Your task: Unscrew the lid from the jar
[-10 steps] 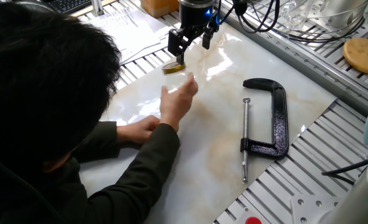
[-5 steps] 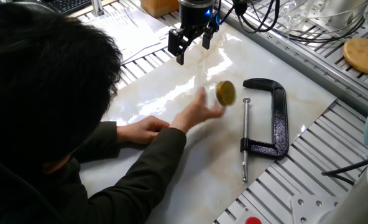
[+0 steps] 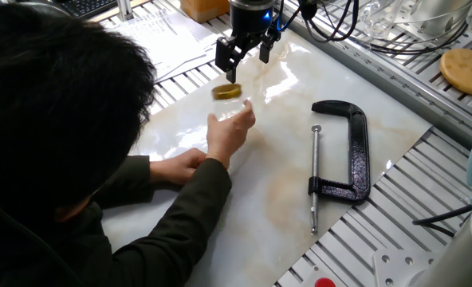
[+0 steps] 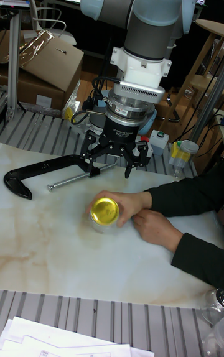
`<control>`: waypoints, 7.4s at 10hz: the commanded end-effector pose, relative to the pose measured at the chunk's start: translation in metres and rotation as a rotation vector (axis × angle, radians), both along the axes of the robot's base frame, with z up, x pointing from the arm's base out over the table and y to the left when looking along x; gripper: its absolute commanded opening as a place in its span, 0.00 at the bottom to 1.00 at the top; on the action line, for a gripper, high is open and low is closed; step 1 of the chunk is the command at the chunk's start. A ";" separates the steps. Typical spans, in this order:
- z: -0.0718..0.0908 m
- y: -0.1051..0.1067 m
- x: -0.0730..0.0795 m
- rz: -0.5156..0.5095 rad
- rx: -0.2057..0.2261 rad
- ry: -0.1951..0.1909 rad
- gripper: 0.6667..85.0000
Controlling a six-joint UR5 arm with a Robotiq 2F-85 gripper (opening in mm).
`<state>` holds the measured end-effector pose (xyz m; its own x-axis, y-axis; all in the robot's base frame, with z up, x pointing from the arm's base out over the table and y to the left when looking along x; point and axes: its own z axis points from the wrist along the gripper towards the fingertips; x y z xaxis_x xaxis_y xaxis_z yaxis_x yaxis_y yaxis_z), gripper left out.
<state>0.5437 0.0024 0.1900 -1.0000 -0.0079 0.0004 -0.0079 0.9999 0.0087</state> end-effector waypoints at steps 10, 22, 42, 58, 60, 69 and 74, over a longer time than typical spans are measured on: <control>0.009 0.000 0.011 0.205 -0.046 -0.039 0.00; 0.008 0.005 -0.003 0.553 0.026 -0.046 0.94; -0.018 0.015 0.021 0.530 0.025 -0.049 1.00; -0.042 0.005 0.005 0.564 0.080 -0.086 1.00; -0.046 0.001 0.005 0.576 0.074 -0.094 1.00; -0.039 0.000 -0.002 0.559 0.091 -0.076 0.98; -0.035 -0.002 -0.005 0.536 0.094 -0.068 0.89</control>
